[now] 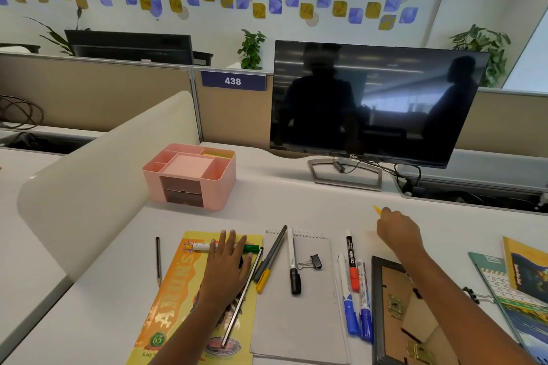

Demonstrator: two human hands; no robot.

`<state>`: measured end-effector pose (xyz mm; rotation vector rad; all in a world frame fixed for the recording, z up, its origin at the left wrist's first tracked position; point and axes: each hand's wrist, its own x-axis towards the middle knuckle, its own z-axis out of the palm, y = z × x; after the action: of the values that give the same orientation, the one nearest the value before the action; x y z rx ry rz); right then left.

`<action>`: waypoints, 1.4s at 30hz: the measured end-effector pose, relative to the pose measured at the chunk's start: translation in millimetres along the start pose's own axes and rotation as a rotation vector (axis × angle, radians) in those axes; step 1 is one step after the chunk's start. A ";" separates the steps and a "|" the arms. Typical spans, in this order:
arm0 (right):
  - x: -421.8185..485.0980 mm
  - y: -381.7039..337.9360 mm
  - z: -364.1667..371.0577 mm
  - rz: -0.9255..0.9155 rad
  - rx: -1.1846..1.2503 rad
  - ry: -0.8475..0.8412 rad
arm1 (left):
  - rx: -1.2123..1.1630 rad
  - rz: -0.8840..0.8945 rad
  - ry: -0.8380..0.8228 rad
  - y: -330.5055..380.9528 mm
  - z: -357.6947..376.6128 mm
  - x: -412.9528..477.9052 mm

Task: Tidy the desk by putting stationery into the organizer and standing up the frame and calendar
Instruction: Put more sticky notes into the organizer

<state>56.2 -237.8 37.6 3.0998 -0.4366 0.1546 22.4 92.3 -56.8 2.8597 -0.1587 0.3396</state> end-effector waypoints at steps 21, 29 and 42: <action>8.7 -241.7 -87.9 -0.519 0.606 0.392 | -0.005 0.117 0.018 -56.4 -24.2 31.4; 29.9 -297.1 -93.3 -0.477 0.704 0.352 | -0.106 0.140 0.002 -63.5 -15.2 28.9; 66.4 -339.2 -50.8 -0.404 0.674 0.265 | -0.168 0.082 0.011 -61.0 -15.7 26.9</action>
<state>208.4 71.0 96.9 3.6237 0.3257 0.8483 53.4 153.0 -50.1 2.6899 -0.2895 0.3412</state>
